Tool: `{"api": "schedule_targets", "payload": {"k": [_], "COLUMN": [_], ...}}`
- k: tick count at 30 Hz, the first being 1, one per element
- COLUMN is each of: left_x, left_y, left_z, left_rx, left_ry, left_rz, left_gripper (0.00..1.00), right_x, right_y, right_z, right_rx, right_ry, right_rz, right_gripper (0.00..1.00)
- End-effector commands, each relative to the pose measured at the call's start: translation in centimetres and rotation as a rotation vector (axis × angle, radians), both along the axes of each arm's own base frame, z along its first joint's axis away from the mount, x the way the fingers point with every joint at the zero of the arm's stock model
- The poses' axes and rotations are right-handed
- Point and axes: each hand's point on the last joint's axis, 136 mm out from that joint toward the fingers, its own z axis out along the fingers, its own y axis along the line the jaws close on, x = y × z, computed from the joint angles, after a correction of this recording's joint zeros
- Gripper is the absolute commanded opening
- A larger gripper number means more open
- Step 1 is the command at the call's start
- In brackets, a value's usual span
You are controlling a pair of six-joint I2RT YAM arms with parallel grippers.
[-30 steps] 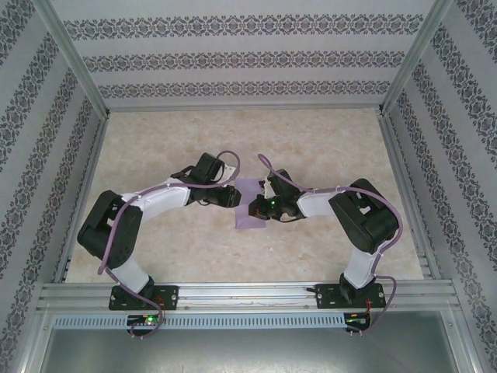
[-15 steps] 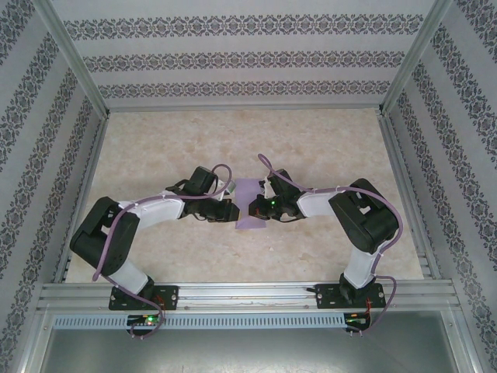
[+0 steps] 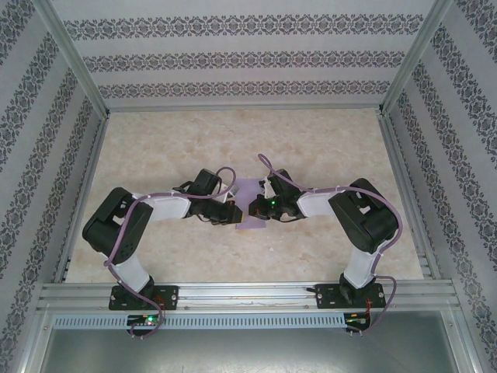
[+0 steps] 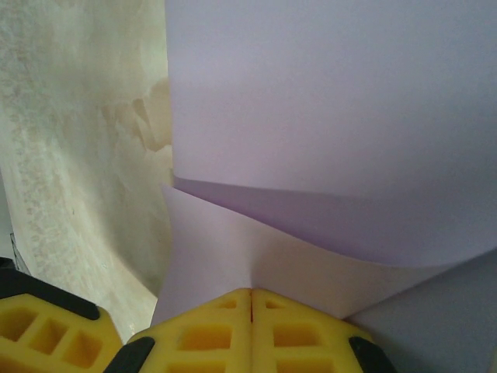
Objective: Fold a paper plane with a square sheet of paper (fold left side to right side)
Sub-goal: Fold the triangle a second time at the center of the table.
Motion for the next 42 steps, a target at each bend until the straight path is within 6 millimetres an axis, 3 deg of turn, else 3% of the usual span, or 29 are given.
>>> {"api": "schedule_targets", "payload": {"k": [1,17,42], "left_x": [0.0,-0.3,-1.1], "left_y": [-0.6,0.8,1.1], "left_z": [-0.1,-2.7,-3.7], "left_rx": [-0.020,0.093,0.112], "left_ry": [-0.012,-0.004,0.023], "left_rz": [-0.018,-0.014,-0.028], "left_gripper": [0.11,0.11,0.11], "right_x": [-1.3,-1.5,-1.4], "right_y": [-1.2,-1.3,-1.2], "right_z": [-2.8,-3.0,-2.9], "right_rx": [-0.084,-0.091,-0.091], "right_ry": [0.063,0.068,0.068], "right_rz": [0.002,0.006,0.012], "right_gripper": [0.00,0.00,0.00]}}
